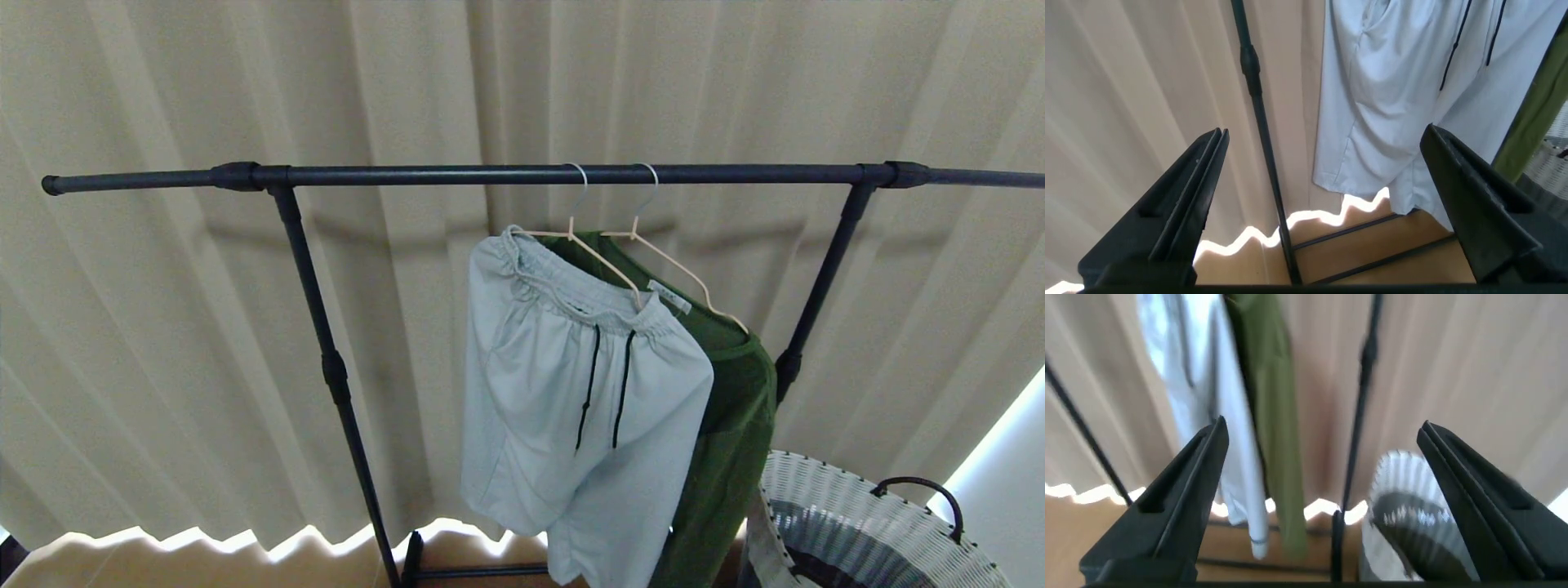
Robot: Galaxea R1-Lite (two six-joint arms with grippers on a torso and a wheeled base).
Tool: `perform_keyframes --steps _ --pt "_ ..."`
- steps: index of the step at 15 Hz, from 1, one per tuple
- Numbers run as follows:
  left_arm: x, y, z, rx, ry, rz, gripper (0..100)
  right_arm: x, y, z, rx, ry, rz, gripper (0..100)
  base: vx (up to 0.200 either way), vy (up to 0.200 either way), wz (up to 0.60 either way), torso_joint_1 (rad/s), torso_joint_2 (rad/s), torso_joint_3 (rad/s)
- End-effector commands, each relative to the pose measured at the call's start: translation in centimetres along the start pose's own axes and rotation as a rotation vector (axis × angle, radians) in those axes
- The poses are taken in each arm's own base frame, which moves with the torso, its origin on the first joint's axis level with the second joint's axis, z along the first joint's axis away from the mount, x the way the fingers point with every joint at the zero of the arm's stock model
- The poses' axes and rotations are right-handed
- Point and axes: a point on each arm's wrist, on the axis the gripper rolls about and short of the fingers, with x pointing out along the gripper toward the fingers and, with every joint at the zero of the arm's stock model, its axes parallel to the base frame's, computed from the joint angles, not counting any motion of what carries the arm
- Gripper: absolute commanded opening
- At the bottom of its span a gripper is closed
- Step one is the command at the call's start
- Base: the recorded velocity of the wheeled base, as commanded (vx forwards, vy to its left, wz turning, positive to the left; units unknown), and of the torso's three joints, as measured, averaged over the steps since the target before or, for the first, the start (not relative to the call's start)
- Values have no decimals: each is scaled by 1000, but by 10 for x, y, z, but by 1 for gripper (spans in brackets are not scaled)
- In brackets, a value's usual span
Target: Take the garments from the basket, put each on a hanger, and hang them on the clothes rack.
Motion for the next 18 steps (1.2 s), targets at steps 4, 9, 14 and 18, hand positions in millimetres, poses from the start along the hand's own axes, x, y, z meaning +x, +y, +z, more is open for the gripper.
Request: perform_keyframes --steps 4,9,14,18 --pt "0 0 0 -4 3 5 100 0 0 0 45 -3 15 100 0 0 0 0 0 0" --pt "0 0 0 -5 4 14 100 0 -1 0 38 -8 -29 100 0 0 0 0 0 0" --pt "0 0 0 -5 4 14 100 2 -8 -1 9 -84 -350 100 0 0 0 0 0 0" --pt "0 0 0 -5 4 14 100 2 -9 -1 -9 -81 -362 100 0 0 0 0 0 0"
